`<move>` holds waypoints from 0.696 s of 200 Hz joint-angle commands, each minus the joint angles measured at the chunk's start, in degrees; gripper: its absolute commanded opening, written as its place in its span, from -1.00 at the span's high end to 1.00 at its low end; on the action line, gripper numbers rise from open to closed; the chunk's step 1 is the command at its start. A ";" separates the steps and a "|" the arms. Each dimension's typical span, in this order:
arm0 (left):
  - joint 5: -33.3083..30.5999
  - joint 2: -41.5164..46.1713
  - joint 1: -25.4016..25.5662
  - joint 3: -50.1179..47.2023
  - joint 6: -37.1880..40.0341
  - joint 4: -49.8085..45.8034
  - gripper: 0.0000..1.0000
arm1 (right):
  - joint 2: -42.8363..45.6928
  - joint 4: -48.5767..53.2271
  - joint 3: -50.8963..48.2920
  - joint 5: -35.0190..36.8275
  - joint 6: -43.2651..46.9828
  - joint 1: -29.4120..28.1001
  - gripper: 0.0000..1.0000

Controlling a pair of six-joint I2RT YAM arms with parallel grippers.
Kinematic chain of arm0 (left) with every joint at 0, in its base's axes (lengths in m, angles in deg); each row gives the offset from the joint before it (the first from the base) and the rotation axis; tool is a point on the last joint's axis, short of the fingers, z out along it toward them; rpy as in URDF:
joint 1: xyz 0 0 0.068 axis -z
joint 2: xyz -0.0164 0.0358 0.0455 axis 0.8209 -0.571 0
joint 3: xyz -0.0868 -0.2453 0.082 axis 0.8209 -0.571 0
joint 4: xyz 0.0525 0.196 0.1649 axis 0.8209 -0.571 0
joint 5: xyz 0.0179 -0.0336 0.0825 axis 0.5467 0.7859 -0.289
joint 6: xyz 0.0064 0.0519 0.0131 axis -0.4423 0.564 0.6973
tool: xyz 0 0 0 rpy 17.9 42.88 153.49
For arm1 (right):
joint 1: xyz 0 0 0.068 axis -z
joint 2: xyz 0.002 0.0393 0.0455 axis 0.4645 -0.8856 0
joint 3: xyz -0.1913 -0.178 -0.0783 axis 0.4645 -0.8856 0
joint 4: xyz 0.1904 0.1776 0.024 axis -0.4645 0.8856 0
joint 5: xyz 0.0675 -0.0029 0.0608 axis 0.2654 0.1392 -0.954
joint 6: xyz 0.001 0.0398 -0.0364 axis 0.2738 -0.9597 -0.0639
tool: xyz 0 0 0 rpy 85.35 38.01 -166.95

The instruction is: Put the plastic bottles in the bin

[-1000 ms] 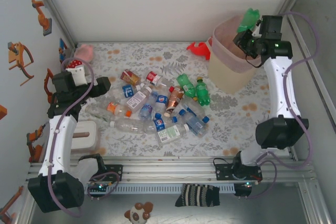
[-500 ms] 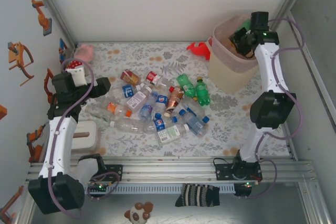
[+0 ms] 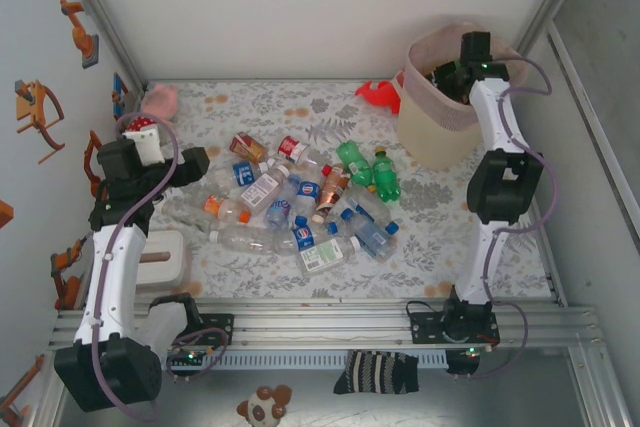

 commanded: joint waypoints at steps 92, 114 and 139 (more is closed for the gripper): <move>0.28 -0.11 -0.48 -0.12 0.37 -0.77 -0.94 | 3.19 -3.44 1.61 -0.91 -3.11 0.24 -0.42; 0.23 -0.15 -0.49 -0.16 0.37 -0.82 -0.94 | 5.20 -2.22 1.64 -0.36 -1.47 0.21 -0.42; 0.27 -0.27 -0.48 -0.17 0.29 -0.77 -0.94 | 7.82 0.02 1.48 0.79 1.07 0.19 -0.42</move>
